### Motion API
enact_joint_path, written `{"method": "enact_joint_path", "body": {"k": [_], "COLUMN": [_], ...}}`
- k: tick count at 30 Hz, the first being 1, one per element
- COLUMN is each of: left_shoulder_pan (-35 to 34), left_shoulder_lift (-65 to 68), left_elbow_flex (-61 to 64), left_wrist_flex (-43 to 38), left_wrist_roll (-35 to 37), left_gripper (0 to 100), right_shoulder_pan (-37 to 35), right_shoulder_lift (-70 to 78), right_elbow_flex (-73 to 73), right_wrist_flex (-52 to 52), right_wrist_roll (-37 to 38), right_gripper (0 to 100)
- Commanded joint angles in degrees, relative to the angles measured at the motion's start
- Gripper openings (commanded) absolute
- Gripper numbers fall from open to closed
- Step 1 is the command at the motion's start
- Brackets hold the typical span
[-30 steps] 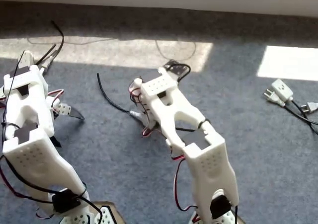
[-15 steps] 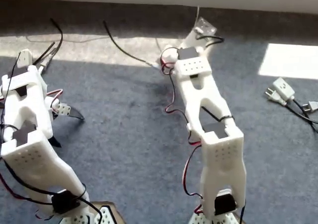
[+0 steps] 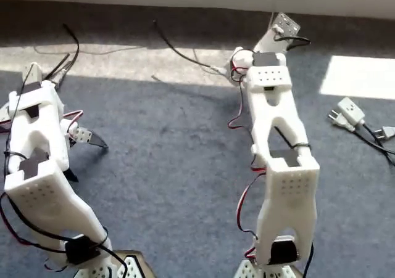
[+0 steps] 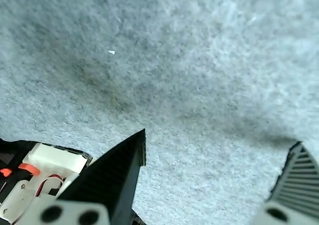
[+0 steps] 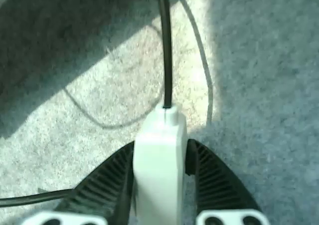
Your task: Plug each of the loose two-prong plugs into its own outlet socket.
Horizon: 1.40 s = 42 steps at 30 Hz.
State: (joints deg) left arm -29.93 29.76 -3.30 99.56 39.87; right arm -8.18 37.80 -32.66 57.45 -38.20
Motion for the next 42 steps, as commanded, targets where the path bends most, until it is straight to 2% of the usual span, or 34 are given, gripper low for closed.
{"method": "enact_joint_path", "body": {"k": [1,4,8,13,16,20,26,32,38,42], "left_shoulder_pan": [1.19,1.19,1.19,1.19,1.27,1.36,2.59,2.51,2.51,2.51], "left_shoulder_lift": [-0.31,-0.31,-0.31,-0.31,-0.31,-0.31,-0.31,-0.31,-0.31,-0.31], "left_elbow_flex": [-0.04,-0.04,-0.04,-0.22,-0.13,-0.04,-0.04,-0.04,-0.04,-0.04], "left_wrist_flex": [0.44,0.44,0.44,0.35,-0.88,-1.23,-1.23,-1.23,-1.23,-1.23], "left_wrist_roll": [0.09,0.09,0.18,0.18,0.26,0.26,0.26,0.26,0.26,0.26], "left_gripper": [42,42,42,42,42,42,42,42,42,42], "right_shoulder_pan": [1.01,1.10,2.15,2.15,2.95,4.35,8.04,9.19,20.00,29.05], "right_shoulder_lift": [-1.19,-0.92,-0.75,1.01,4.09,6.20,6.90,11.91,11.56,10.86], "right_elbow_flex": [-3.38,-4.97,-8.66,-9.10,-12.62,-19.82,-28.00,-23.96,-36.70,-46.99], "right_wrist_flex": [-1.98,-2.42,-5.67,-18.07,-18.77,-7.08,14.29,21.76,28.26,35.91], "right_wrist_roll": [-0.26,4.48,11.87,13.89,13.80,13.54,14.59,29.80,36.31,46.24], "right_gripper": [16.6,17.7,10.8,9.4,11.5,19.8,20.6,20.6,20.6,20.6]}}
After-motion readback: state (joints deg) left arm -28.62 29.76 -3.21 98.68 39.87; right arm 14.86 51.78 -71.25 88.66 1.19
